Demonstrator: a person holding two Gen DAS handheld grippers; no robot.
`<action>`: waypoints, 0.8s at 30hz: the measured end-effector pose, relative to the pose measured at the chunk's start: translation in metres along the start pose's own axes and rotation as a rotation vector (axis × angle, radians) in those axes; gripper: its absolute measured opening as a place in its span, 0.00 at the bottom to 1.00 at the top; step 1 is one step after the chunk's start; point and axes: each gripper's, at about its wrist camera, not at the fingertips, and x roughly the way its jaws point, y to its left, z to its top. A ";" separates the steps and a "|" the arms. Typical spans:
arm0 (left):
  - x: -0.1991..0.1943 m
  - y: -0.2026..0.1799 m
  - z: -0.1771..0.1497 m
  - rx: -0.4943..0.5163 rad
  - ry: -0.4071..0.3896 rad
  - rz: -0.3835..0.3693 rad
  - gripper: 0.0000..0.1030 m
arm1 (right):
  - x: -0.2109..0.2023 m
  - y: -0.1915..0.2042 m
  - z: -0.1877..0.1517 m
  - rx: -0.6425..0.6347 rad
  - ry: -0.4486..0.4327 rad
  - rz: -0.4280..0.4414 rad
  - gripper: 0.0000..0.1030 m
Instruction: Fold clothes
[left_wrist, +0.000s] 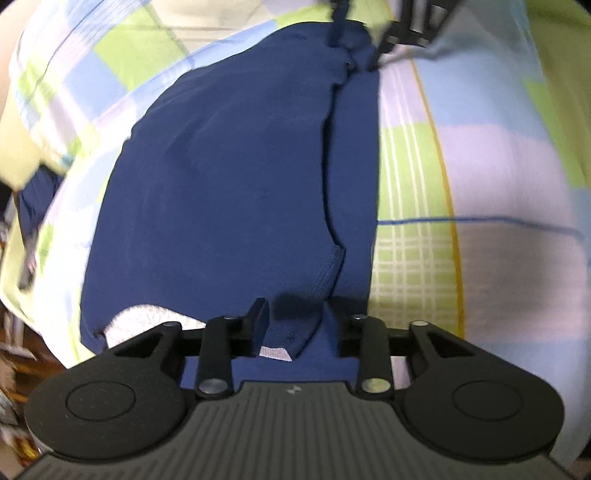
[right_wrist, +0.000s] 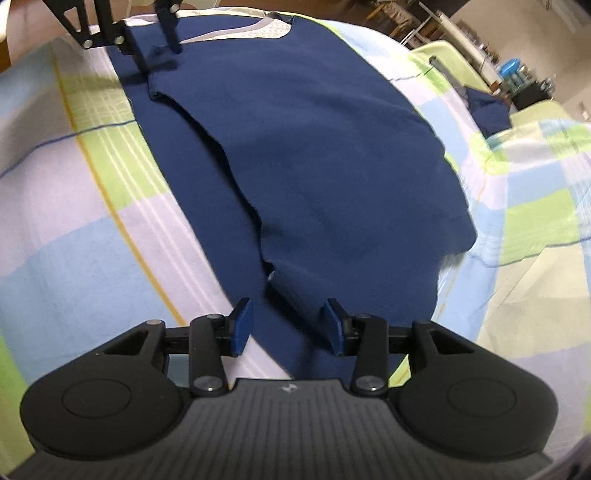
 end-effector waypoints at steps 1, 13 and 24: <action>0.001 -0.003 -0.001 0.017 0.000 0.004 0.41 | 0.003 -0.001 0.001 0.010 -0.001 0.001 0.35; -0.012 0.002 -0.004 0.111 -0.041 -0.009 0.00 | 0.001 -0.012 0.010 0.000 -0.041 -0.020 0.06; -0.028 0.001 -0.003 0.163 -0.065 -0.031 0.00 | -0.015 -0.017 0.009 -0.008 -0.024 0.026 0.05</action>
